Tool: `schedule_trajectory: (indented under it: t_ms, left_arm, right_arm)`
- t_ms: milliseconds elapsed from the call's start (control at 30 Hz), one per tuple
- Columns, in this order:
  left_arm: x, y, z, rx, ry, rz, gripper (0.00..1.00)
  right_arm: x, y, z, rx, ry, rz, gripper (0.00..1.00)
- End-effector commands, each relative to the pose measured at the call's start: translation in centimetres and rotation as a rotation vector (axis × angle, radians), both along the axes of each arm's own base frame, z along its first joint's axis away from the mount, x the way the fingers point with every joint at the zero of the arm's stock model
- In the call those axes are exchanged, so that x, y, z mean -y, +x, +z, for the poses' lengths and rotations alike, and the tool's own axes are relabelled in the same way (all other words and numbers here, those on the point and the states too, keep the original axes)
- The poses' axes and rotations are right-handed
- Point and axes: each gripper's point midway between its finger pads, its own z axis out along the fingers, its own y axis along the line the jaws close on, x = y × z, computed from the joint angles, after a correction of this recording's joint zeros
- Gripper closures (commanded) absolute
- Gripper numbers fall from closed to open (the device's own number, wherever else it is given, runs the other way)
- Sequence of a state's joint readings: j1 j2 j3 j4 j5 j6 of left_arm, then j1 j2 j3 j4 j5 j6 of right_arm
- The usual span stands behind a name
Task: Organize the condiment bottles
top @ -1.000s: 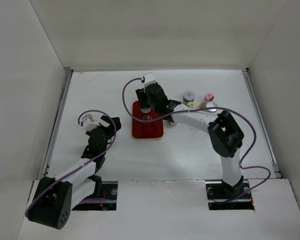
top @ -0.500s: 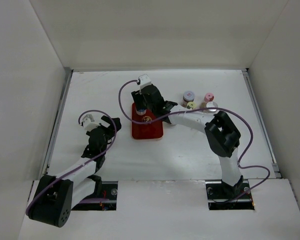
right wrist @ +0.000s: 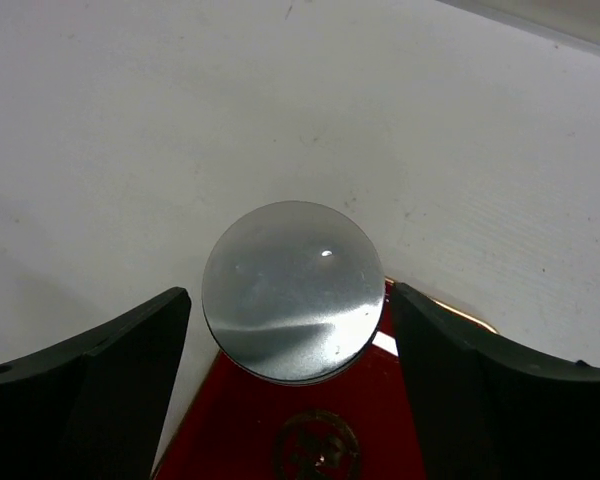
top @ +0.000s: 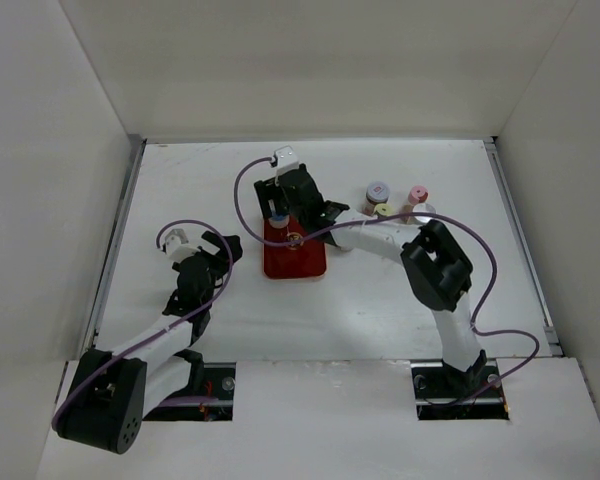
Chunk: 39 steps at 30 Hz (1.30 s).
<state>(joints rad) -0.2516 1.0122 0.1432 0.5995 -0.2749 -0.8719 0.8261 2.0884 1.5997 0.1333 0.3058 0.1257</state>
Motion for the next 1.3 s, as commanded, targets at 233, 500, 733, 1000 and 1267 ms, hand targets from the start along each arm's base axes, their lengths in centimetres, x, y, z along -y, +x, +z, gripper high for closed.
schedule_trajectory:
  t_ms: [233, 500, 733, 1000, 1267]
  left_arm:
    - [0.0, 0.3, 1.5, 0.06, -0.023, 0.0, 0.0]
    - [0.2, 0.3, 1.0, 0.042, -0.024, -0.007, 0.0]
    - [0.7, 0.6, 0.9, 0.041, -0.032, -0.021, 0.0]
    - [0.5, 0.6, 0.9, 0.045, -0.031, -0.015, 0.0]
    - [0.8, 0.8, 0.7, 0.034, -0.031, -0.024, 0.0]
  right_arm:
    - [4.8, -4.0, 12.3, 0.166, 0.19, -0.042, 0.01]
    - [13.6, -5.6, 4.1, 0.021, 0.109, -0.239, 0.01]
    - [16.9, -5.6, -1.2, -0.083, 0.033, -0.311, 0.0]
    - [17.1, -4.6, -3.9, -0.131, -0.007, -0.331, 0.11]
    - [16.9, -3.2, 3.1, 0.018, 0.107, -0.357, 0.45]
